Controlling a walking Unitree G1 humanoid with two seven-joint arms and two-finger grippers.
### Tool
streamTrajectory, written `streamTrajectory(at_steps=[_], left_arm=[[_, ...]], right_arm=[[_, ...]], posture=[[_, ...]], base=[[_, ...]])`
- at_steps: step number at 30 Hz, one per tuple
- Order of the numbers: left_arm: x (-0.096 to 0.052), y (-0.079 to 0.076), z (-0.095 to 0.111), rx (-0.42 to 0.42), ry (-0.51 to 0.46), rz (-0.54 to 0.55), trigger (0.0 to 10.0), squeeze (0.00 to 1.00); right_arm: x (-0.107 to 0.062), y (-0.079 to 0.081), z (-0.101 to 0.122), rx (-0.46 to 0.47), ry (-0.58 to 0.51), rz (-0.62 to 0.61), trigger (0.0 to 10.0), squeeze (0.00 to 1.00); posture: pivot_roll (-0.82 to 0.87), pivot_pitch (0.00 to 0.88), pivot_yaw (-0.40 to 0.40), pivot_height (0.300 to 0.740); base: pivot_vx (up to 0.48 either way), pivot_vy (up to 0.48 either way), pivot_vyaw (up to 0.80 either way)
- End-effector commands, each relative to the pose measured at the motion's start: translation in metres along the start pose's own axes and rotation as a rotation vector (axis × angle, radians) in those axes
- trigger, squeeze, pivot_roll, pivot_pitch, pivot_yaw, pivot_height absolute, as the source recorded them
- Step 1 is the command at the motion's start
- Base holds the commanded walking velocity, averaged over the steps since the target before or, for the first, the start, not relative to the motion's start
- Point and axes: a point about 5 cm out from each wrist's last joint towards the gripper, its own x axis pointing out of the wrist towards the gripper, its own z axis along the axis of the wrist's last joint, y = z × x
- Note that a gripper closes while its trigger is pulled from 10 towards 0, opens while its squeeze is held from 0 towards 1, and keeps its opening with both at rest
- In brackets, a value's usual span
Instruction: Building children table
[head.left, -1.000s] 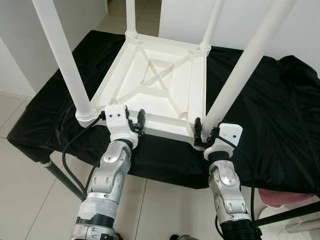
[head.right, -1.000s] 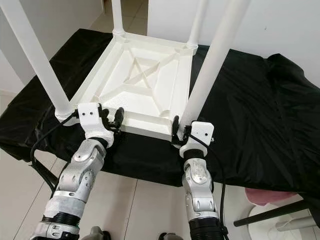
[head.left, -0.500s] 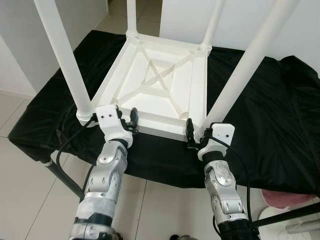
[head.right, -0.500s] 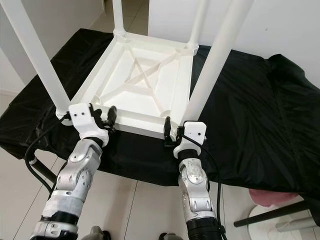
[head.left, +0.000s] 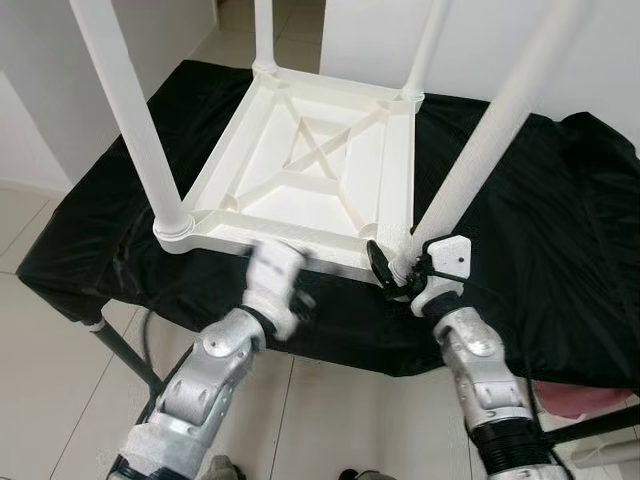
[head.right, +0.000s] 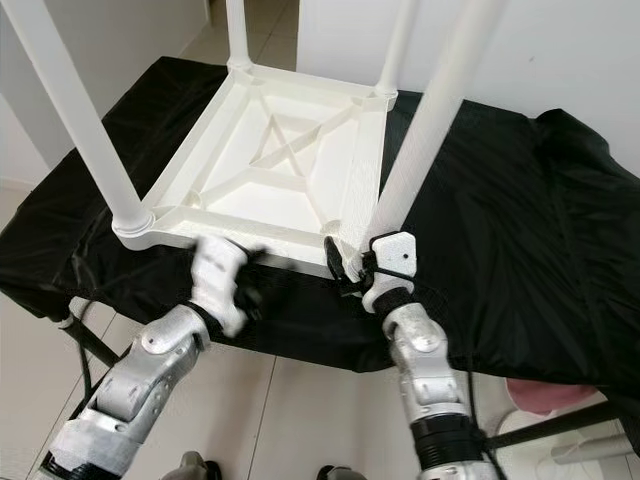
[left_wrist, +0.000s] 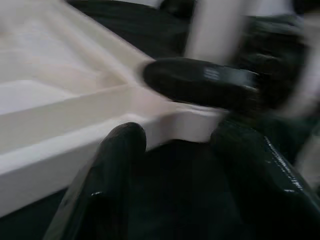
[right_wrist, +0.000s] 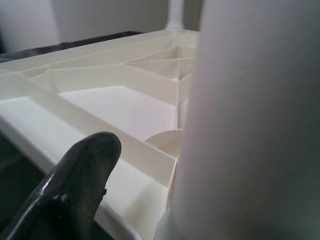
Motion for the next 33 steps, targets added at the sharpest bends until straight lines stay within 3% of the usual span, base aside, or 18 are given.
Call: streamTrajectory(at_steps=[1,6,7,8,9,10,20,21,22,23,28,33], left_arm=[[0.0,-0.008,-0.001,-0.013,0.025,-0.098,10.0,0.0],[0.001,-0.012,-0.001,-0.01,0.044,-0.134,10.0,0.0],[0.003,-0.013,0.0,-0.013,0.047,-0.148,10.0,0.0],[0.003,-0.013,0.0,-0.013,0.047,-0.148,10.0,0.0],[0.006,-0.013,0.001,-0.012,0.05,-0.156,10.0,0.0],[0.007,-0.013,0.002,-0.008,0.054,-0.168,10.0,0.0],[0.006,-0.003,0.004,0.03,0.049,-0.155,10.0,0.0],[0.005,0.0,0.004,0.036,0.052,-0.145,10.0,0.0],[0.005,0.0,0.004,0.036,0.052,-0.145,10.0,0.0],[0.004,0.002,0.003,0.039,0.056,-0.137,10.0,0.0],[0.003,0.006,0.003,0.046,0.065,-0.126,10.0,0.0],[0.003,0.008,0.003,0.056,0.062,-0.105,10.0,0.0]], right_arm=[[-0.002,-0.005,-0.006,0.017,0.043,0.05,10.0,0.0],[-0.002,-0.009,-0.008,0.005,0.063,0.089,10.0,0.0],[-0.001,-0.01,-0.009,-0.001,0.072,0.107,7.5,0.0],[-0.001,-0.01,-0.009,-0.001,0.072,0.107,7.5,0.0],[0.0,-0.011,-0.01,-0.011,0.077,0.116,2.8,0.0],[-0.001,-0.012,-0.011,-0.01,0.081,0.122,0.0,0.0],[-0.008,-0.016,-0.014,0.001,0.084,0.109,0.0,0.0],[-0.009,-0.016,-0.015,0.013,0.087,0.108,0.9,0.0],[-0.009,-0.016,-0.015,0.013,0.087,0.108,0.9,0.0],[-0.009,-0.016,-0.015,0.049,0.083,0.084,10.0,0.0],[-0.01,-0.015,-0.016,0.081,0.092,0.02,10.0,0.0],[-0.009,-0.01,-0.016,0.082,0.091,-0.158,10.0,0.0]], posture=[[0.02,0.106,-0.045,0.74],[0.02,0.105,-0.039,0.74],[0.01,0.098,-0.034,0.74],[0.01,0.098,-0.034,0.74],[0.01,0.096,-0.033,0.74],[0.0,0.093,-0.032,0.74],[0.0,0.081,-0.038,0.74],[0.0,0.081,-0.038,0.74],[0.0,0.081,-0.038,0.74],[0.0,0.078,-0.043,0.74],[0.01,0.077,-0.045,0.74],[0.0,0.067,-0.05,0.74]], base=[[0.0,0.0,0.0],[0.0,0.0,0.0],[0.0,0.0,0.0],[0.0,0.0,0.0],[0.0,0.0,0.0],[0.0,0.0,0.0],[0.0,0.0,0.0],[0.0,0.0,0.0],[0.0,0.0,0.0],[0.0,0.0,0.0],[0.0,0.0,0.0],[0.0,0.0,0.0]])
